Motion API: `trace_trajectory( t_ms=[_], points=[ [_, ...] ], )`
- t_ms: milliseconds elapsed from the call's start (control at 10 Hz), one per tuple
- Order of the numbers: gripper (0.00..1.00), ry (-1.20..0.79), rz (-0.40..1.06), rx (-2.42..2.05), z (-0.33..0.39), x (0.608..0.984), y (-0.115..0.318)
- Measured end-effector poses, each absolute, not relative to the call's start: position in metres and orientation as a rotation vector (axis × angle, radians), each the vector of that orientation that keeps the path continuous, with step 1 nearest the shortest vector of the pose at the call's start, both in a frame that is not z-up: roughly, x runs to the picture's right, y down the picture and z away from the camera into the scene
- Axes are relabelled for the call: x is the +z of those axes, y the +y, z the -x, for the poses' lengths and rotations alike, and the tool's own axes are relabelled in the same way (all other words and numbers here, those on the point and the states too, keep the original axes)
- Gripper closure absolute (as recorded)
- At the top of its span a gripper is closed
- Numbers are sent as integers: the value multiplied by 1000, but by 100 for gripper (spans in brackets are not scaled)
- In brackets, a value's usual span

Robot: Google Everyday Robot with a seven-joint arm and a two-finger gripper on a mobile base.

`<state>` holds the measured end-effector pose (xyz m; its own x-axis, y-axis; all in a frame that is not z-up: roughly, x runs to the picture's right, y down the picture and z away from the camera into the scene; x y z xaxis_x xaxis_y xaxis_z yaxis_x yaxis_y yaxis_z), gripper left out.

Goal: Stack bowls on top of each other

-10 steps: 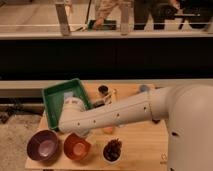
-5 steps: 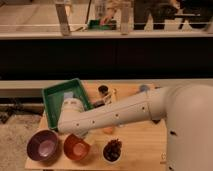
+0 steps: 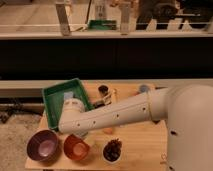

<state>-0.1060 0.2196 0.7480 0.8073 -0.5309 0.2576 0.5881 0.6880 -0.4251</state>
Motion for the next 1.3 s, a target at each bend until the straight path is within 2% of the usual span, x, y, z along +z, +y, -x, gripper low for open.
trace_trajectory(
  t_ms=[1300],
  points=[
    [21, -191, 516, -568, 102, 753, 254]
  ],
)
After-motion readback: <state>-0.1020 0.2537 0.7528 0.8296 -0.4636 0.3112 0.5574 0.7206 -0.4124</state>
